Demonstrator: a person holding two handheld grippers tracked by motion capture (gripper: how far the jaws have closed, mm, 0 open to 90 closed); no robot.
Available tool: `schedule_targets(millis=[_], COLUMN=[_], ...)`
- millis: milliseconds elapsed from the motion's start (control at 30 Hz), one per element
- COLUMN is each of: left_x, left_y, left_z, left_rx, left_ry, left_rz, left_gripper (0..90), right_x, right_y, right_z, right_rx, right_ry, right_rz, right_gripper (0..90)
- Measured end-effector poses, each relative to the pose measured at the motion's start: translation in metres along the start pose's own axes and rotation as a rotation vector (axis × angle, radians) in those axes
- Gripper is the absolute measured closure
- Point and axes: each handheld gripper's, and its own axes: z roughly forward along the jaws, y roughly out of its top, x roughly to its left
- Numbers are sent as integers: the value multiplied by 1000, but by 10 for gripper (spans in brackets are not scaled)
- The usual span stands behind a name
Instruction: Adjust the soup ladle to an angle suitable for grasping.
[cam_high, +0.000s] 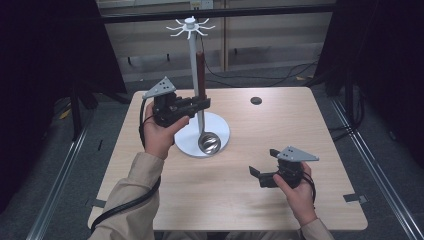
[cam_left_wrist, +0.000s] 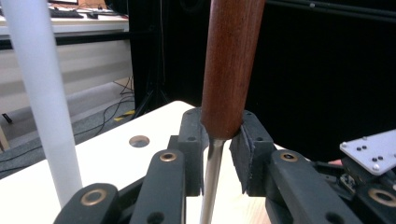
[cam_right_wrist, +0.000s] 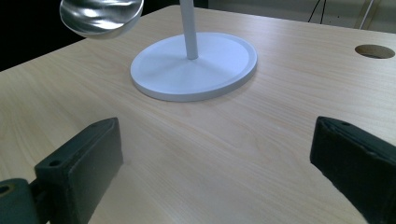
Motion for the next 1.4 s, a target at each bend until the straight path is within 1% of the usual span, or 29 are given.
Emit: schedule_targets(millis=[133,300,333,433,500,567,633,700,800,867,900,967,1033,1100,1200,1267,1333,1400], left_x=[5,7,8,10,10,11,12,13,16,17,17,18,18,19,20,20,22,23], left_y=[7,11,13,17,18,21,25,26,29,30,31,31,31,31,33,34,35,35], left_z=[-2,0,3,8,9,13,20,22,29,31,35,39,40,43,46,49,49,49], left_rx=[-12,-6,-13,-12,-5,-9,-3,-5,-9,-5,6,0,4,-2,0,-4,-13,-18], left_ry=[7,8,1,-4,1,-7,-7,-9,-12,-16,-10,-17,-14,-13,-14,-12,-9,-6], left_rz=[-1,0,-8,-6,-3,-5,-2,0,-17,-15,-13,-20,-17,-30,-16,-20,-34,-38], left_gripper=[745,745,745,745,745,745,745,745,745,745,745,745,745,745,745,745,745,745], right_x=[0,0,0,0,0,0,-1,-1,-2,-2,-2,-2,-3,-3,-3,-3,-3,-3], right_y=[0,0,0,0,0,0,0,0,0,0,0,0,0,0,0,0,1,1], right_z=[0,1,1,1,1,1,1,1,2,2,2,1,1,1,1,1,0,0], right_rx=[-3,-5,-4,-5,-3,-8,-9,-12,-7,-9,-9,-12,-11,-12,-15,-17,-18,-18], right_ry=[2,3,4,5,4,6,5,4,8,9,7,7,9,10,15,15,15,13], right_rz=[7,12,11,6,12,6,16,17,23,23,24,23,27,31,25,28,27,28], right_gripper=[22,21,22,22,22,22,22,22,22,22,22,22,22,22,22,22,22,22])
